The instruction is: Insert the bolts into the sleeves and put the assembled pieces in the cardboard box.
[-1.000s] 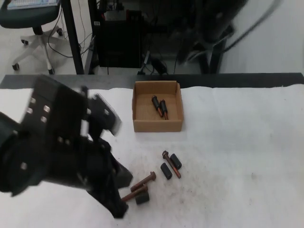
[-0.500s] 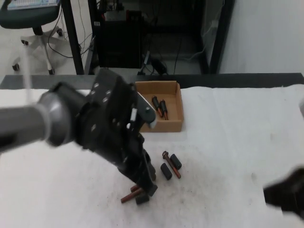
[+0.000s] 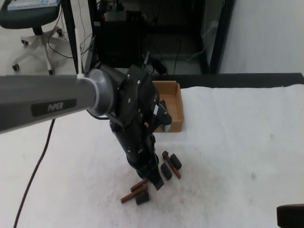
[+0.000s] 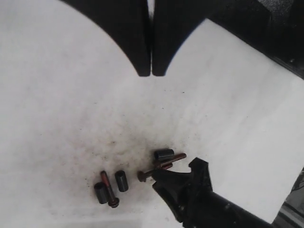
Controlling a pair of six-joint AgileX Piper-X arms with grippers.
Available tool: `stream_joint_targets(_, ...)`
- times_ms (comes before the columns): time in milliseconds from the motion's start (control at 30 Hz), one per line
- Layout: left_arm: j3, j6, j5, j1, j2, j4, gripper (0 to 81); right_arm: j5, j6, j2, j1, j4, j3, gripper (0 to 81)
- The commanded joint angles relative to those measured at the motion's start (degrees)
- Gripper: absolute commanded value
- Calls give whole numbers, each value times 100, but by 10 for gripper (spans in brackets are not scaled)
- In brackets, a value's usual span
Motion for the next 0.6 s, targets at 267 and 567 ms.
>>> stream_joint_targets(267, -193, 89, -332, -31, 209, 155, 278, -378, 130, -41, -15, -32, 11, 8)
stream_joint_targets(567, -193, 454, -417, -31, 251, 157, 289, -378, 130, -41, -15, -32, 11, 8)
